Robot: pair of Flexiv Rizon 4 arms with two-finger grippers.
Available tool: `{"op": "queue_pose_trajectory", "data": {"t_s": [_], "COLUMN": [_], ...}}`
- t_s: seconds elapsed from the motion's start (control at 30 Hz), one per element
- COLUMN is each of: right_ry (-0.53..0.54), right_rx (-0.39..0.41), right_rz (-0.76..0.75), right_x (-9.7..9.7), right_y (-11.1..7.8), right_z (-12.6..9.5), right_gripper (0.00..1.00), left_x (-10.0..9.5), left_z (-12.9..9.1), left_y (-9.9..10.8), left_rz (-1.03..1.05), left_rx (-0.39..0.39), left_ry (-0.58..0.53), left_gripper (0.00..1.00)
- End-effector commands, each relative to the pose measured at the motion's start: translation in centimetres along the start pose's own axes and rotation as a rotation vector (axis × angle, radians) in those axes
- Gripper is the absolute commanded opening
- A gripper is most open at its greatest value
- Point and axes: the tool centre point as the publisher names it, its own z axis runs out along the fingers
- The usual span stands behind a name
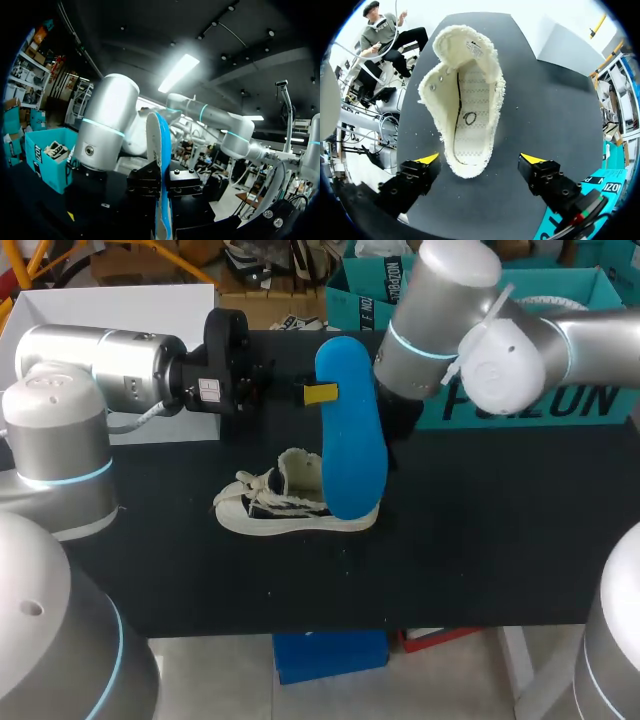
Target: Take the shoe out of the shoebox, open the shoe tongue, remove and reinsert the insole, then place the shoe into the shoebox
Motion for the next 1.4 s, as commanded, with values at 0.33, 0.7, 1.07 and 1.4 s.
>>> {"op": "queue_pose_trajectory", "data": {"t_s": [0.33, 0.7, 1.07, 1.4], "right_ry": [0.009, 0.001, -0.012, -0.035], "right_rx": [0.115, 0.070, 0.061, 0.011], "right_rz": [-0.012, -0.008, 0.014, 0.031], "right_x": [-0.1, -0.1, 0.1, 0.7], "right_y": [1.3, 2.0, 1.0, 0.0], "right_z": [0.4, 1.3, 1.0, 0.6], "right_gripper": [1.00, 1.00, 1.00, 1.00], "left_x": [0.0, 0.0, 0.0, 0.0], "left_z": [0.2, 0.2, 0.2, 0.2], "left_y": [0.1, 0.1, 0.1, 0.1], "left_rz": [0.002, 0.002, 0.002, 0.002], "left_rx": [0.003, 0.003, 0.003, 0.003], "left_ry": [-0.005, -0.005, -0.005, -0.005], "left_gripper": [0.00, 0.00, 0.00, 0.00]}}
